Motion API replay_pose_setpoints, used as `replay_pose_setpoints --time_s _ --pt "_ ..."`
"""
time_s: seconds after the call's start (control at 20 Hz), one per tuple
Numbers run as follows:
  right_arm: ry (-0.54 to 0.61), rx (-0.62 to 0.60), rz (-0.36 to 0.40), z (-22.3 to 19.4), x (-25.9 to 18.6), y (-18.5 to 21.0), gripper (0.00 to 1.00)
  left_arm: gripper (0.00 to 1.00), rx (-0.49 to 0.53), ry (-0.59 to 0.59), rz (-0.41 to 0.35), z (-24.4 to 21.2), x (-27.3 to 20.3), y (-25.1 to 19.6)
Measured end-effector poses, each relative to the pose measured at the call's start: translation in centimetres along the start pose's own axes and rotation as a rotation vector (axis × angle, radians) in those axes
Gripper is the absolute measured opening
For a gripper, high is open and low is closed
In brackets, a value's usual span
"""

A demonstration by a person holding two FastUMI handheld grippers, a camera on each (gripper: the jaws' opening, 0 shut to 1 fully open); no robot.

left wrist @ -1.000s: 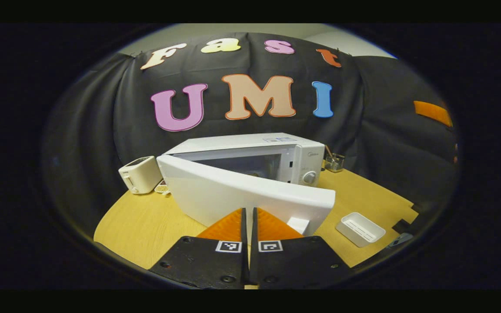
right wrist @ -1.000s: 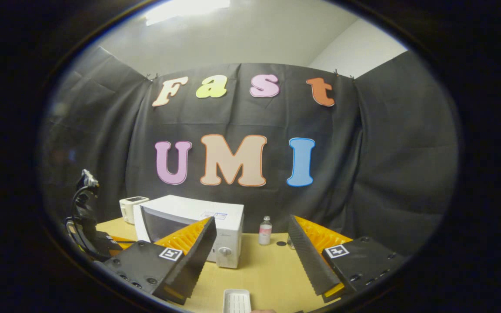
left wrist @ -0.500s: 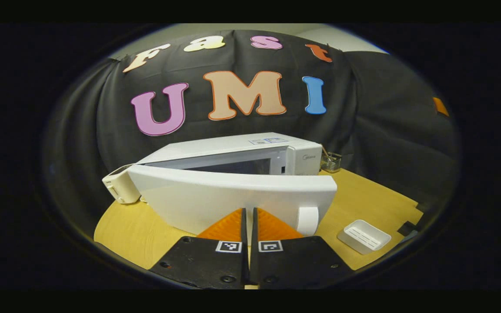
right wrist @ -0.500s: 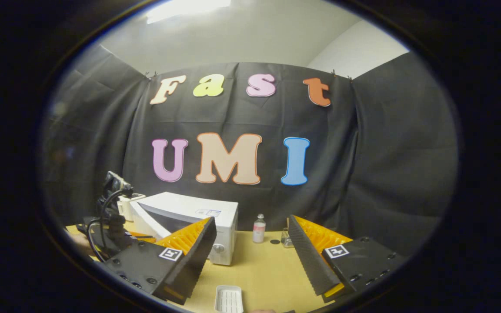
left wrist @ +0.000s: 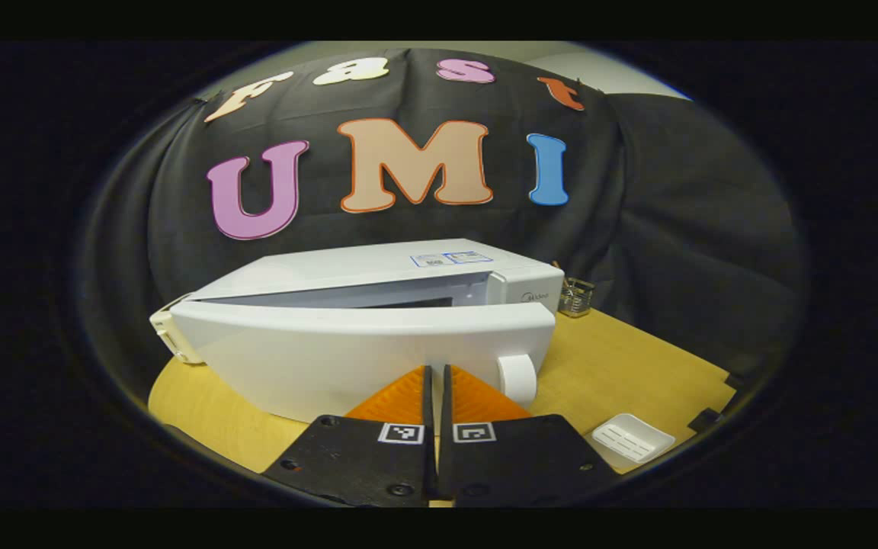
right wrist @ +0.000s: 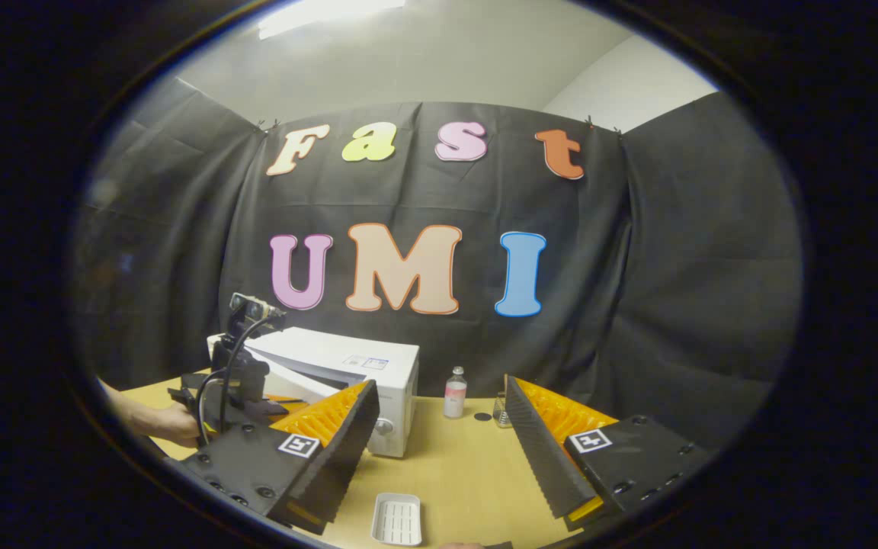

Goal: Open the microwave oven with the left hand, put the food in, and close the microwave oven.

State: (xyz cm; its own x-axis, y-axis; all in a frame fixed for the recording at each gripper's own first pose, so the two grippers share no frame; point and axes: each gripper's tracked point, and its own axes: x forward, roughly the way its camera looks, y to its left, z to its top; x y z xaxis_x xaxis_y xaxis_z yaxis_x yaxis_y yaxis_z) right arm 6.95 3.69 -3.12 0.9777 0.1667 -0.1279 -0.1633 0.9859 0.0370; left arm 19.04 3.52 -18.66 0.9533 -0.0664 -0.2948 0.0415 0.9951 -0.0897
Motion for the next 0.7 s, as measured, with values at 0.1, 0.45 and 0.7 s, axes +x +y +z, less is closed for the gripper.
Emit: replay_pose_setpoints --time_s 0.1,0.45,0.7 --pt "0.002 -0.004 -0.005 -0.2 0.0 -0.3 0.96 0.0 0.003 -0.002 0.001 0.3 1.0 0.1" --pt "0.02 -0.017 -0.017 -0.9 0.3 -0.9 0.96 0.0 0.0 -0.013 0.013 1.7 3.7 0.4" --pt "0.02 -0.013 -0.029 -1.0 0.7 -1.2 0.96 0.0 0.011 -0.003 0.027 2.0 4.7 0.7"
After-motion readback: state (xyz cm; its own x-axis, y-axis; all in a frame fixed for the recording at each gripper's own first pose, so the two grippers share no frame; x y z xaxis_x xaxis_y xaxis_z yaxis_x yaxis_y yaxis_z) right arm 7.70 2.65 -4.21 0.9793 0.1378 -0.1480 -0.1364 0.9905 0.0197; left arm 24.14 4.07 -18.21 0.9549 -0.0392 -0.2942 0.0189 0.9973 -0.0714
